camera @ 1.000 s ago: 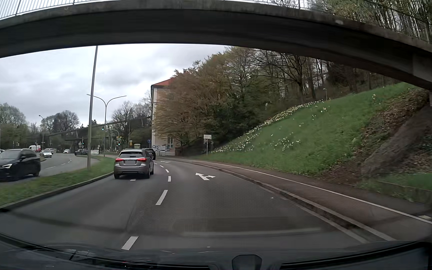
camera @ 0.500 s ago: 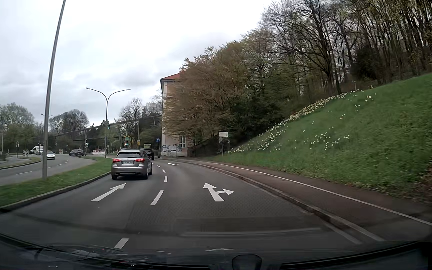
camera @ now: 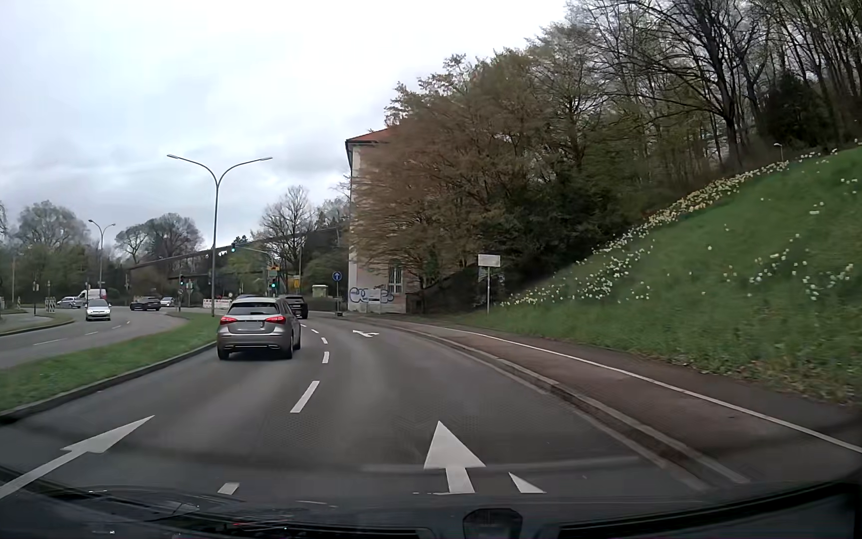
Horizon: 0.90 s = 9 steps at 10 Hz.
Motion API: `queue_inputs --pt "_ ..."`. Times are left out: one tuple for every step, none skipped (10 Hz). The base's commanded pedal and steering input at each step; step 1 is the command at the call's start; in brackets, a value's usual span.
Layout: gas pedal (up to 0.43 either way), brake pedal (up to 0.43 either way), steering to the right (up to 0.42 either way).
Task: Follow the waypoints while adhering to traffic rules and regulations
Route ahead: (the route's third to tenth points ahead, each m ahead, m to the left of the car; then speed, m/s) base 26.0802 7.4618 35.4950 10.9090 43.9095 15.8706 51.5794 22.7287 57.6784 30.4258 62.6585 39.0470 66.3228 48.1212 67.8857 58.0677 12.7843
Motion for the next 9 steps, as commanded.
queue_inputs --pt "0.138 0.000 -0.048" --pt "0.110 0.000 -0.048" --pt "0.110 0.000 -0.048" --pt "0.098 0.000 -0.048" --pt "0.087 0.000 -0.049" --pt "0.087 0.000 -0.049" --pt "0.087 0.000 -0.051" --pt "0.079 0.000 -0.051" --pt "0.067 0.000 -0.051"
